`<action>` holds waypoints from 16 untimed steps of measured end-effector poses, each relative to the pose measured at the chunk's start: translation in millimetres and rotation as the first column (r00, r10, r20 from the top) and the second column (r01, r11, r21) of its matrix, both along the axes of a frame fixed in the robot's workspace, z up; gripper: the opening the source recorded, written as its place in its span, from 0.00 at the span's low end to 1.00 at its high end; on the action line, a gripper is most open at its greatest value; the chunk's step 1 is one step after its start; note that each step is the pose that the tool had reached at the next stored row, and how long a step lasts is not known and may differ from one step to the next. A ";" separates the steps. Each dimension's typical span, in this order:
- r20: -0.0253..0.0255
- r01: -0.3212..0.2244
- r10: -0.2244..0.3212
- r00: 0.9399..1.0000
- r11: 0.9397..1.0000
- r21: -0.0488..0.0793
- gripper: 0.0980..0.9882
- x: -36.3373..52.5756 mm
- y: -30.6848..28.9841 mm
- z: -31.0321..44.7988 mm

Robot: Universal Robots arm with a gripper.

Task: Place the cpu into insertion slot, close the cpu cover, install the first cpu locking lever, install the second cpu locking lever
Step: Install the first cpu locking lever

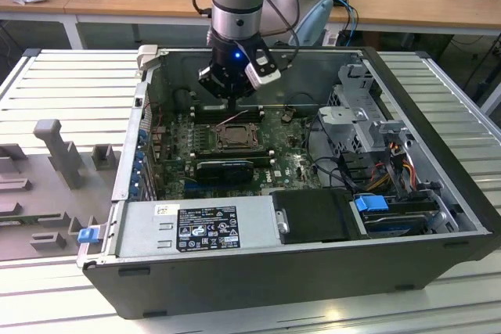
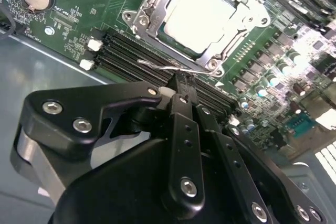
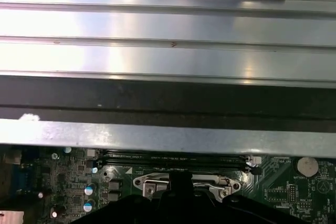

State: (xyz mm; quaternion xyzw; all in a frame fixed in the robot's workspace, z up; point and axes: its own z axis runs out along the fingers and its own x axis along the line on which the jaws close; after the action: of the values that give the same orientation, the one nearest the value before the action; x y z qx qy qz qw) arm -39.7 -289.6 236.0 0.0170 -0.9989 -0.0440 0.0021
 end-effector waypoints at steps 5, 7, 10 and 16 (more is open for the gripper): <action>0.000 -0.004 0.004 1.000 1.000 0.000 0.01 5.8 3.9 -5.3; 0.000 -0.006 0.006 1.000 1.000 0.000 0.01 7.5 5.6 -6.9; 0.000 -0.010 0.010 1.000 1.000 0.000 0.01 10.4 6.7 -8.9; 0.001 -0.014 0.014 1.000 1.000 0.000 0.01 14.2 6.6 -12.7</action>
State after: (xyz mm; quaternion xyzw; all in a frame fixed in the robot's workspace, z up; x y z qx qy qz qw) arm -25.6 -283.0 223.3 0.0240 -0.9987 -0.0439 0.0018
